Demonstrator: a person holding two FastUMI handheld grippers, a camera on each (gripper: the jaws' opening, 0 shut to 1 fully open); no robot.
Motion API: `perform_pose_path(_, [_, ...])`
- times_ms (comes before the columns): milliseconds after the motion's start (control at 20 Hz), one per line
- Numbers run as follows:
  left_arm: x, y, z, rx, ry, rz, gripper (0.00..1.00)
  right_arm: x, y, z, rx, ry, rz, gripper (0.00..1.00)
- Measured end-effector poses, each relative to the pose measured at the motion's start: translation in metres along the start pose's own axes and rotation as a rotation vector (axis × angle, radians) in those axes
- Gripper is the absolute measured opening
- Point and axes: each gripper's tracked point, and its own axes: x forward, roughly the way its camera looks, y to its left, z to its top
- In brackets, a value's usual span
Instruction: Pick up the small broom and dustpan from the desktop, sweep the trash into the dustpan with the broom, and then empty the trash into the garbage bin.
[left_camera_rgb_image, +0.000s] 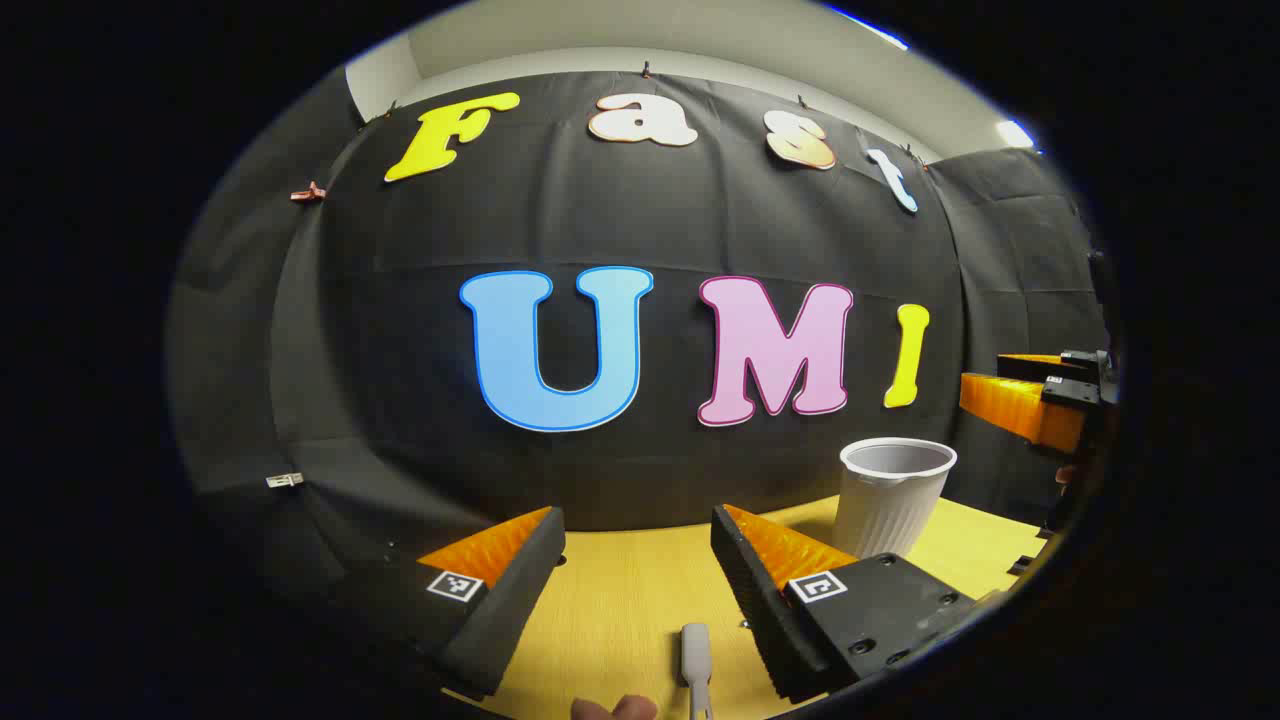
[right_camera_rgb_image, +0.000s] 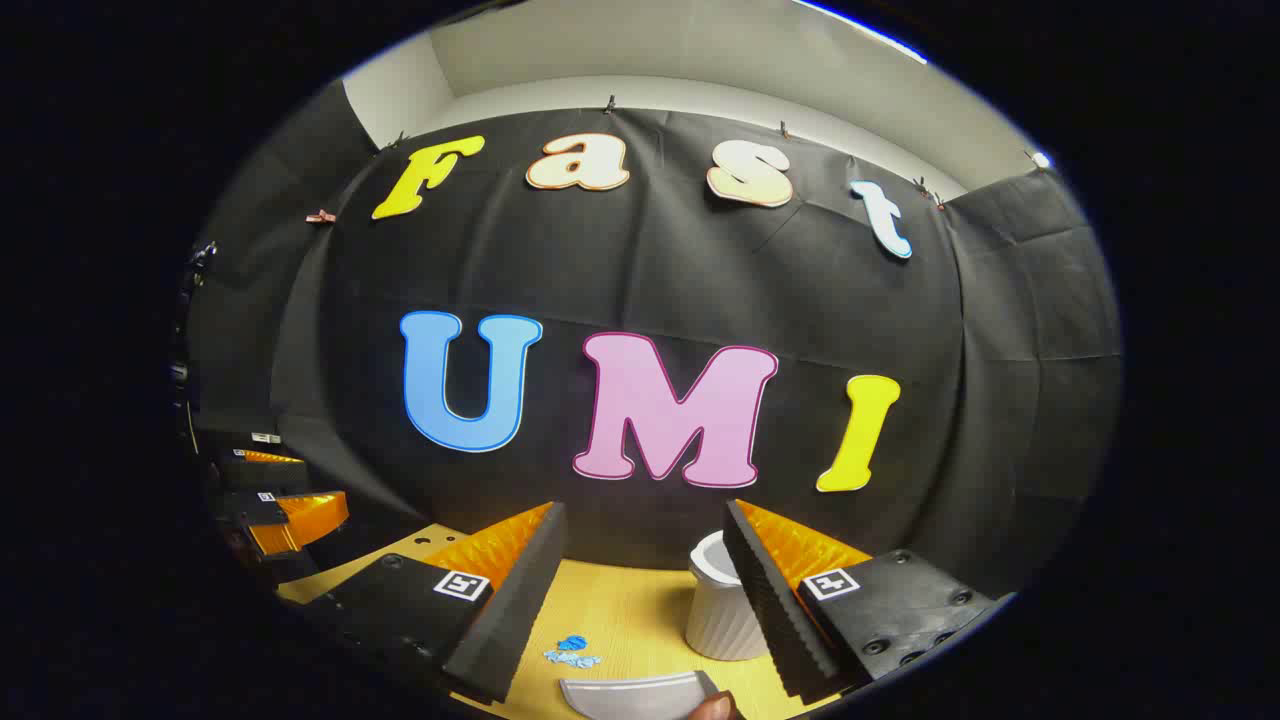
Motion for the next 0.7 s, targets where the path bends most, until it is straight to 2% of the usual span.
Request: perform_pose_path(700, [-0.002, -0.006, -0.001, 0.022, 0.001, -0.006, 0.95, -0.011, -0.012, 0.012, -0.04, -0.028, -0.019, 0.97])
